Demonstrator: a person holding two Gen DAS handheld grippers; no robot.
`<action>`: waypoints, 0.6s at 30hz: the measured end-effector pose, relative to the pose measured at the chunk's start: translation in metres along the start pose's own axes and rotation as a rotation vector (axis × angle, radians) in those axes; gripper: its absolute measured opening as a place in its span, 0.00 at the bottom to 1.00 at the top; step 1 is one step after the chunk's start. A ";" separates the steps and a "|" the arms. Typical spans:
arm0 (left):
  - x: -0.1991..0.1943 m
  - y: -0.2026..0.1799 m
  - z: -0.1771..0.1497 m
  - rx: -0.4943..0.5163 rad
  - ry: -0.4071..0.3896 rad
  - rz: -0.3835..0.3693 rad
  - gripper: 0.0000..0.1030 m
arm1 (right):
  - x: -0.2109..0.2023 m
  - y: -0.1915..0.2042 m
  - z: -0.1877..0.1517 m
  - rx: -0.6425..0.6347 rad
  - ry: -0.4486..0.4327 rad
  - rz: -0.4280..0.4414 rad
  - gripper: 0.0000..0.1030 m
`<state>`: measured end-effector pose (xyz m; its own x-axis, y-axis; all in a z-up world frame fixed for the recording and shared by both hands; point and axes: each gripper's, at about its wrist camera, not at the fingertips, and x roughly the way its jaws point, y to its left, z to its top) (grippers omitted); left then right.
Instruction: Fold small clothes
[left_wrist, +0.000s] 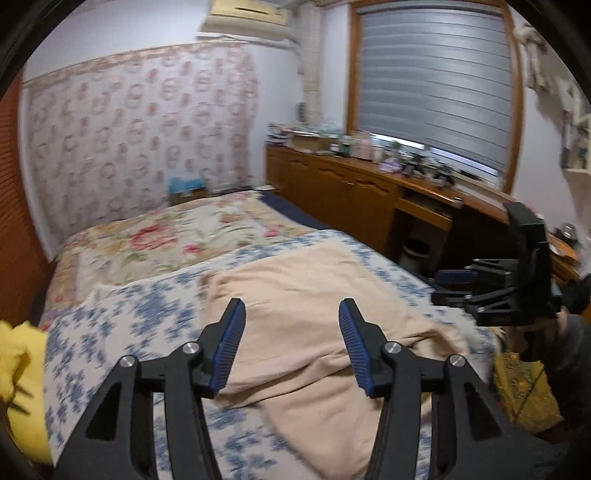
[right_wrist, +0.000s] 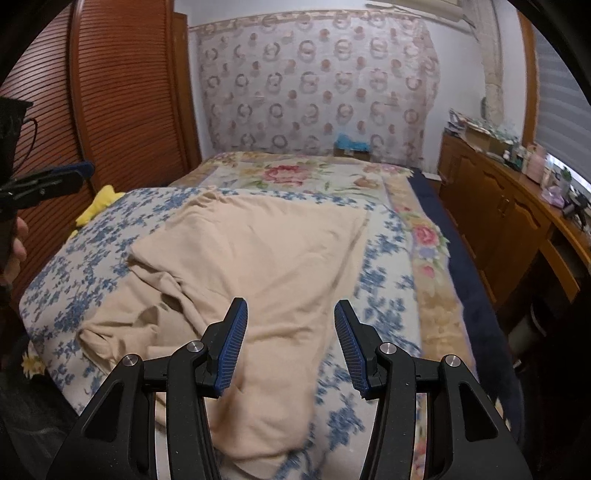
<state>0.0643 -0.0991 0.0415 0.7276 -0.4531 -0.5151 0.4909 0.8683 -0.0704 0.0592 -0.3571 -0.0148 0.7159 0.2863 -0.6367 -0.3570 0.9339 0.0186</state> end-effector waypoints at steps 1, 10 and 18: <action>-0.002 0.007 -0.004 -0.015 0.001 0.014 0.50 | 0.004 0.005 0.003 -0.011 0.000 0.010 0.49; -0.014 0.071 -0.041 -0.114 0.022 0.166 0.50 | 0.044 0.044 0.035 -0.086 0.018 0.092 0.49; -0.020 0.105 -0.063 -0.179 0.028 0.245 0.50 | 0.082 0.086 0.062 -0.166 0.046 0.161 0.49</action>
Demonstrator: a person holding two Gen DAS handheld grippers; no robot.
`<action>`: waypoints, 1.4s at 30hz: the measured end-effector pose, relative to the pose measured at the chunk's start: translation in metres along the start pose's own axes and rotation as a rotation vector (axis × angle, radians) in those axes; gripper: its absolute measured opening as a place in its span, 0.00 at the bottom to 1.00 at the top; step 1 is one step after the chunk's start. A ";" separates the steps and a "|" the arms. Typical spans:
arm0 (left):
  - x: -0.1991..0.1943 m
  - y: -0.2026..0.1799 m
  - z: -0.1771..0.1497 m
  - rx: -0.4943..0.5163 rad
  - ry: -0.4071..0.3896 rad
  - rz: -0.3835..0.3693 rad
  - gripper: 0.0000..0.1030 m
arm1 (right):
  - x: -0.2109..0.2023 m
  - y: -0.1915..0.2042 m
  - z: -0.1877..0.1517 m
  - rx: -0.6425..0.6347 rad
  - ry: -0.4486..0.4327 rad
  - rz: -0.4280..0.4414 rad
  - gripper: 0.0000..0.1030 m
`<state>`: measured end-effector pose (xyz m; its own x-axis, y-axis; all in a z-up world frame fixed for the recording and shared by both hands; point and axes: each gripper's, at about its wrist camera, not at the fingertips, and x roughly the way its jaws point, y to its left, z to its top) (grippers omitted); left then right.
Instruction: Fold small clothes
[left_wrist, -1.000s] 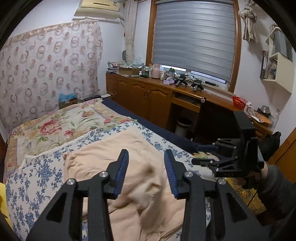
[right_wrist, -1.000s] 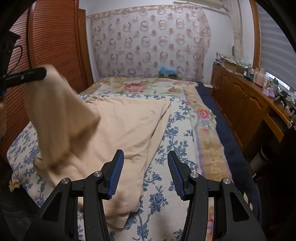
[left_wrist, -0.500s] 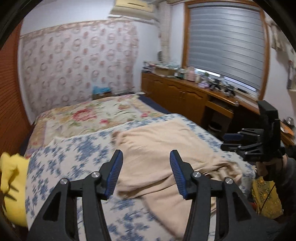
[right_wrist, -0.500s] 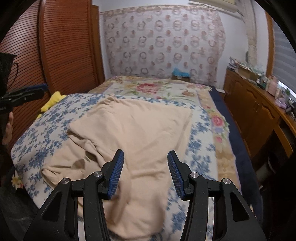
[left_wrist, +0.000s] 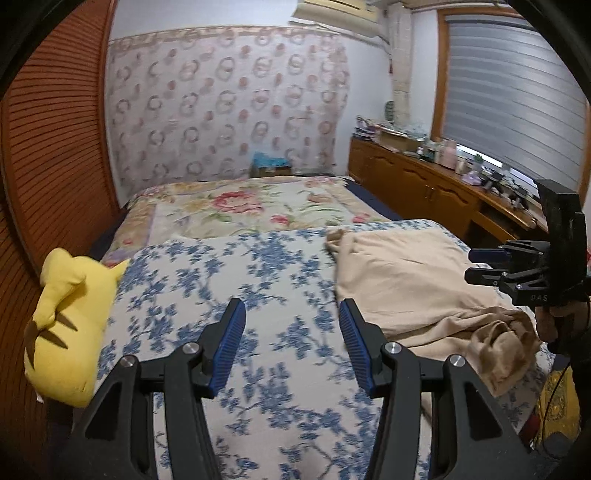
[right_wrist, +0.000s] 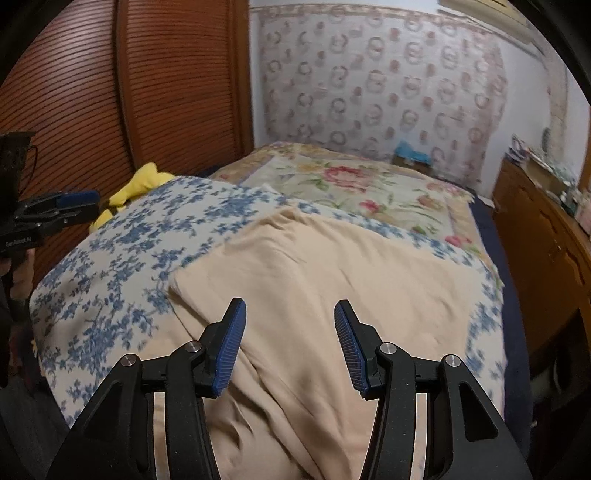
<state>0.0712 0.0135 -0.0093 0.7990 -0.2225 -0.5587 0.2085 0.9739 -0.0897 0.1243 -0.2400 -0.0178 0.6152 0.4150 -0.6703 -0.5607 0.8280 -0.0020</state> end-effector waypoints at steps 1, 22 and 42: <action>0.000 0.003 -0.002 -0.006 0.000 0.004 0.50 | 0.007 0.005 0.005 -0.012 0.006 0.010 0.49; -0.005 0.033 -0.020 -0.046 0.016 0.050 0.50 | 0.110 0.088 0.028 -0.162 0.186 0.209 0.58; 0.003 0.013 -0.024 -0.022 0.037 -0.012 0.50 | 0.089 0.068 0.035 -0.164 0.086 0.069 0.05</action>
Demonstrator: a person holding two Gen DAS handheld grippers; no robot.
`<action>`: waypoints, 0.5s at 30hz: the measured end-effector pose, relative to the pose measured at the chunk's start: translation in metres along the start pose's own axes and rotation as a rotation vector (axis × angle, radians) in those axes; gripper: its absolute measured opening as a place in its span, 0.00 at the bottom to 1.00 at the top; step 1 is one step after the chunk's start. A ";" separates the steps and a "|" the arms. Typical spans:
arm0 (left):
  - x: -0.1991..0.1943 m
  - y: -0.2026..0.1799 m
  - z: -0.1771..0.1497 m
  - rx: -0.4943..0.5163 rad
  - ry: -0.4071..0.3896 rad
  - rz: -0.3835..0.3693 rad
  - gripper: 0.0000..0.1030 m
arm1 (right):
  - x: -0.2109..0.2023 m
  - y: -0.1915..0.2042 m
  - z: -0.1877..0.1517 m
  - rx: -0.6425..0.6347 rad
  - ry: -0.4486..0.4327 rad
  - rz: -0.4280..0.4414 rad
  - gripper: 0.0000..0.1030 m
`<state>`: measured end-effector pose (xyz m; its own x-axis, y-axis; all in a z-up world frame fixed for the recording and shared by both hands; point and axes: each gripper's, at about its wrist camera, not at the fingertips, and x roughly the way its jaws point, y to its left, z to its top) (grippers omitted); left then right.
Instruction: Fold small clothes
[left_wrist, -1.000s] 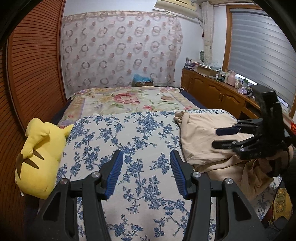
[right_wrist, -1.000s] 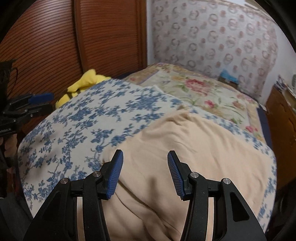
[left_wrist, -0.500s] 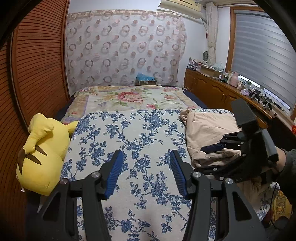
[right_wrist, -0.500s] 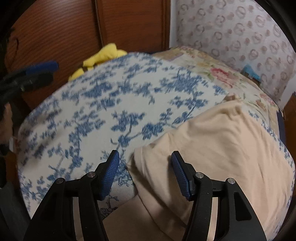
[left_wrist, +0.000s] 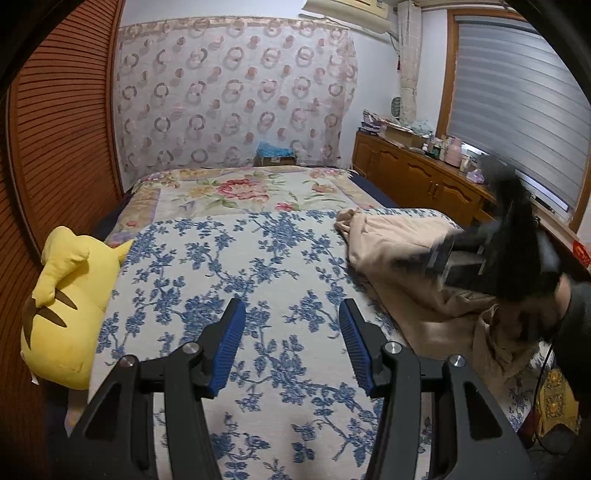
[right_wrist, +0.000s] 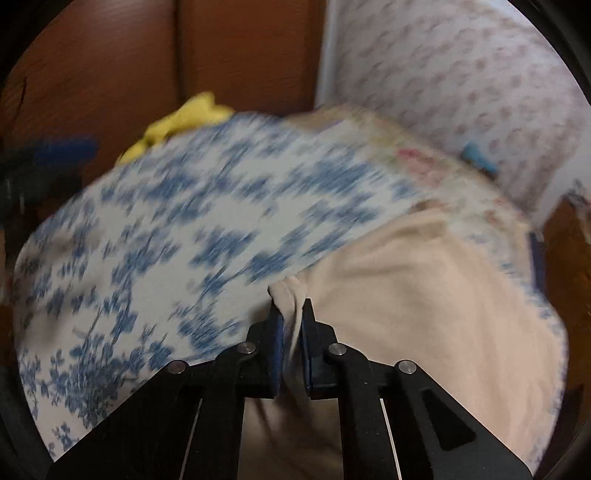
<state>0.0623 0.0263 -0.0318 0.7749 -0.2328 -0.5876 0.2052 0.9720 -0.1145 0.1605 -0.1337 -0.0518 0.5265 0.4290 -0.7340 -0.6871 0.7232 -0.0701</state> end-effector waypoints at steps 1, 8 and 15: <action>0.002 -0.003 0.000 0.006 0.006 -0.002 0.50 | -0.016 -0.013 0.004 0.024 -0.041 -0.017 0.05; 0.008 -0.021 -0.003 0.018 0.017 -0.052 0.50 | -0.078 -0.102 0.018 0.114 -0.108 -0.194 0.05; 0.008 -0.039 -0.005 0.041 0.031 -0.101 0.50 | -0.075 -0.197 -0.005 0.263 -0.029 -0.421 0.05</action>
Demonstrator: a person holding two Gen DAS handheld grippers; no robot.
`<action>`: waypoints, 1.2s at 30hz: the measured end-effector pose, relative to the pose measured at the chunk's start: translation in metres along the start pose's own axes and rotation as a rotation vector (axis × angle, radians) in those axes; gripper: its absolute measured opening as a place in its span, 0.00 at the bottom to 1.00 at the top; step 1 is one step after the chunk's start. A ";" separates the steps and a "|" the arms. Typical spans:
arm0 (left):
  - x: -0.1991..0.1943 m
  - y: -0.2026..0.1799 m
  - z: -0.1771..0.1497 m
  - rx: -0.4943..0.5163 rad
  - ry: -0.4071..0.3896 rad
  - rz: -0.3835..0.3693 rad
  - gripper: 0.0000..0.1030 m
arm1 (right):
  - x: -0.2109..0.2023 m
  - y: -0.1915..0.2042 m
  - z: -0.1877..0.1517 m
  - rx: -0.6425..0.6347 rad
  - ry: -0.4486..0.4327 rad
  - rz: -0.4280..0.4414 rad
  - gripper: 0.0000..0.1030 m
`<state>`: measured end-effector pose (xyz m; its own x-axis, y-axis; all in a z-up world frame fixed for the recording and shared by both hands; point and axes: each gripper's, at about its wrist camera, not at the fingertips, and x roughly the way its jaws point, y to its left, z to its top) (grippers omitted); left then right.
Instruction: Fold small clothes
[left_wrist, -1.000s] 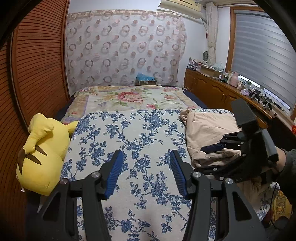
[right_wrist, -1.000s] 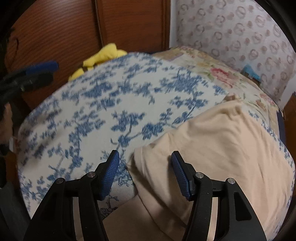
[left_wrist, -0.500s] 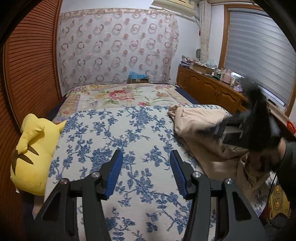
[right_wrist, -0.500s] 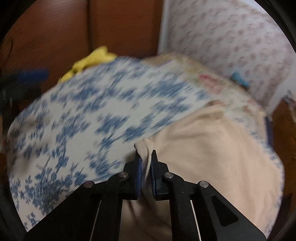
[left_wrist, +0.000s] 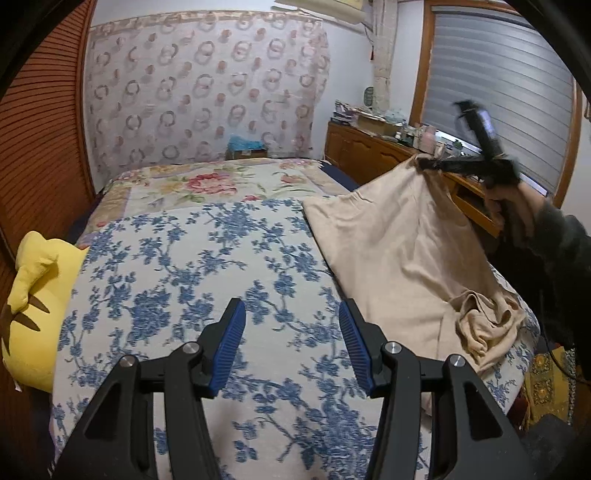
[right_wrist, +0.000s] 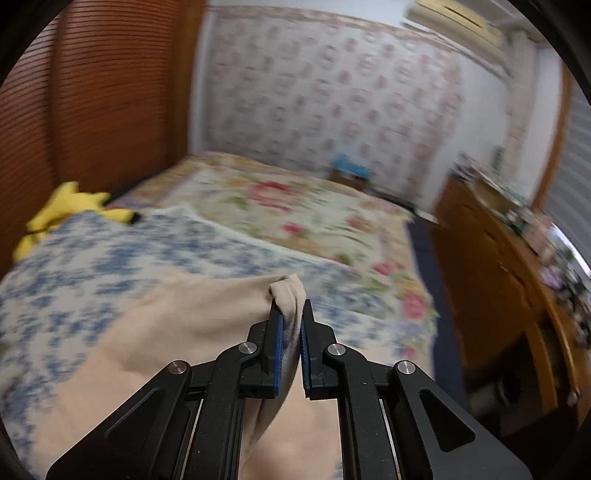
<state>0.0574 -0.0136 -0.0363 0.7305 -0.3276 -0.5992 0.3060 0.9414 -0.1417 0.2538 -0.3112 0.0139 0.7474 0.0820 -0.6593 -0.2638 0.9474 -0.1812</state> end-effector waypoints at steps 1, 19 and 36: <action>0.001 -0.001 -0.001 -0.003 0.002 -0.007 0.50 | 0.009 -0.010 -0.003 0.044 0.025 -0.013 0.05; 0.020 -0.052 -0.010 0.069 0.055 -0.094 0.50 | -0.060 0.022 -0.074 0.038 0.047 0.120 0.39; 0.021 -0.072 -0.012 0.097 0.064 -0.128 0.50 | -0.126 0.073 -0.156 0.037 0.049 0.201 0.40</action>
<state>0.0436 -0.0876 -0.0480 0.6425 -0.4353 -0.6306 0.4533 0.8794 -0.1452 0.0456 -0.3002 -0.0303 0.6508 0.2561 -0.7147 -0.3815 0.9242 -0.0163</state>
